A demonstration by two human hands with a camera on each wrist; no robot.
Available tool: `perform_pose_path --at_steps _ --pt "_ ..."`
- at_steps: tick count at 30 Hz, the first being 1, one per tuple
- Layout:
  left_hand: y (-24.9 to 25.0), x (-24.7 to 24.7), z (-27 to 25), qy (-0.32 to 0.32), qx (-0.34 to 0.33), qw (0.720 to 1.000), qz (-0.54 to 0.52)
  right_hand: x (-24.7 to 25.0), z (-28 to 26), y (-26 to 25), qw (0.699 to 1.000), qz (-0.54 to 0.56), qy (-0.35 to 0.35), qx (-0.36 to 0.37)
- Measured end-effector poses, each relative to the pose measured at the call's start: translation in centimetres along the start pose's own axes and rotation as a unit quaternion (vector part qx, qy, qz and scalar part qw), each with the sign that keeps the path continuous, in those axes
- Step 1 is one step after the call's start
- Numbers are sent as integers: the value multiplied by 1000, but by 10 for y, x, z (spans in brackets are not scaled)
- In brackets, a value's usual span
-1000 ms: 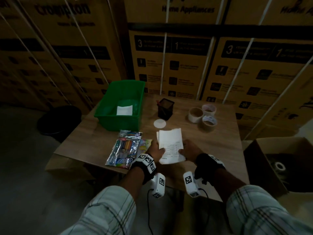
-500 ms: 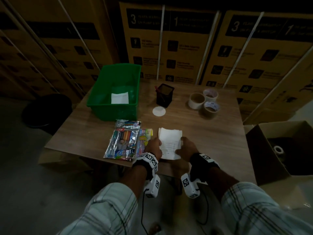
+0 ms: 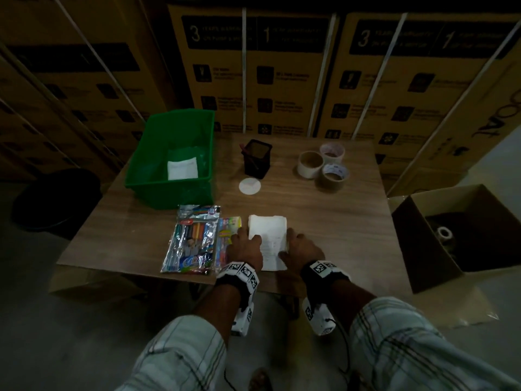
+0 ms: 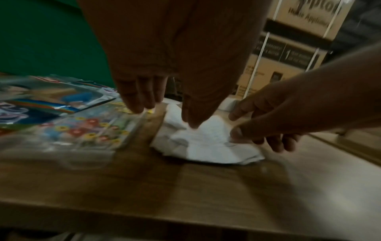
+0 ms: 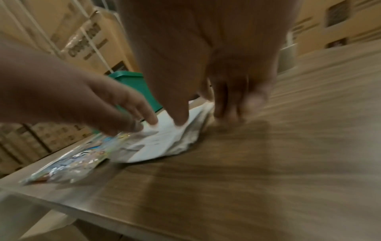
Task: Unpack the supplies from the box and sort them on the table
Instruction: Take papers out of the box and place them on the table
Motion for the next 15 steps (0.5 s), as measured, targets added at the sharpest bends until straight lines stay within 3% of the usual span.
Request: perform_pose_path --at_steps 5,11,15 --pt "47 8 4 19 -78 997 3 21 -27 41 989 -112 100 13" --pt "155 -8 -8 -25 -194 981 4 58 -86 149 986 -125 104 -24" --pt "231 -28 -17 -63 -236 970 13 81 -127 233 988 -115 97 -43"
Point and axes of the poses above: each hand's wrist, its own z-axis towards the middle knuckle, its own x-axis out of the back of the hand, y = z × x, the point moved 1 cm from there along z, towards the middle knuckle, and after that the axes turned 9 degrees about -y, right-handed, at the moved point
